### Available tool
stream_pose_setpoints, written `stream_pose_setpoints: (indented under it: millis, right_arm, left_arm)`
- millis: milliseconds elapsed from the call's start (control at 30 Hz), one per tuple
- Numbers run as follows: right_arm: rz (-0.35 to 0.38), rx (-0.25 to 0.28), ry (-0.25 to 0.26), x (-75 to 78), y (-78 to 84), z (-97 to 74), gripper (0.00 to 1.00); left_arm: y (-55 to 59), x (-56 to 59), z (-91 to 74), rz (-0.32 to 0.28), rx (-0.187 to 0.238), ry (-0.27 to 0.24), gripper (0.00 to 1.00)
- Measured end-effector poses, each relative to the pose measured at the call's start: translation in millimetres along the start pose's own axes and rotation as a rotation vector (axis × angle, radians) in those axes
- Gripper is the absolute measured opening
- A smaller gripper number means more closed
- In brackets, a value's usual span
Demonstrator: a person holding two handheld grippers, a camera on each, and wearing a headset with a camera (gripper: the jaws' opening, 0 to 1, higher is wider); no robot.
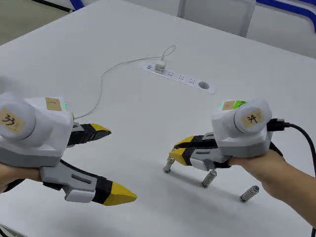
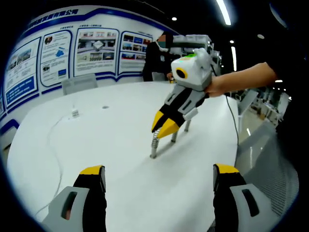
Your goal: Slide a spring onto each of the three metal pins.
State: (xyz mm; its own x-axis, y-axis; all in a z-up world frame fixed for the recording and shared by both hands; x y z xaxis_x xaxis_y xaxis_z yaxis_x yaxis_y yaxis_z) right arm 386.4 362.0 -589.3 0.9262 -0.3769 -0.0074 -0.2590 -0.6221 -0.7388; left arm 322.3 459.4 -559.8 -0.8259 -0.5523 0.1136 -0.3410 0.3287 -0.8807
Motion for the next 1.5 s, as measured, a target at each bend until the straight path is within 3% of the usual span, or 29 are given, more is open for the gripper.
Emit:
stream_pose_setpoints:
  millis: [367, 833, 1500]
  right_arm:
    - [0.004, -0.035, -0.005, -1.2, 9.0, 12.5, 0.1]
    - [-0.019, -0.096, 0.009, 1.8, 21.9, 14.4, 0.1]
    - [-0.013, -0.092, 0.023, 0.6, 22.8, 15.0, 0.11]
  left_arm:
    - [0.1, -0.3, 2.2, 0.003, 0.0, 0.003, 0.96]
    - [-1.5, 1.5, 6.4, -0.004, 0.007, 0.012, 0.95]
    - [-4.6, 5.3, 6.2, 0.003, 0.007, 0.021, 0.95]
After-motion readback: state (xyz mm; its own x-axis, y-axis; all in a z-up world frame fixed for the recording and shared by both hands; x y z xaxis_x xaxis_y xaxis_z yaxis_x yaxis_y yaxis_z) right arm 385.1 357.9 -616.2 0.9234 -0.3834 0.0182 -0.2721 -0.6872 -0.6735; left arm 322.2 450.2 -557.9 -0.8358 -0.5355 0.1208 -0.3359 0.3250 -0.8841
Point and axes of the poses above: the centre of the closed fingertips' face, and the gripper's own axes: z roughly forward along the fingers, x roughly to its right, y roughly out of its underside, the point moved 2 cm from there along -z, roughly backward along the fingers, and after that the axes turned 2 degrees about -y, right-handed, at the moved point
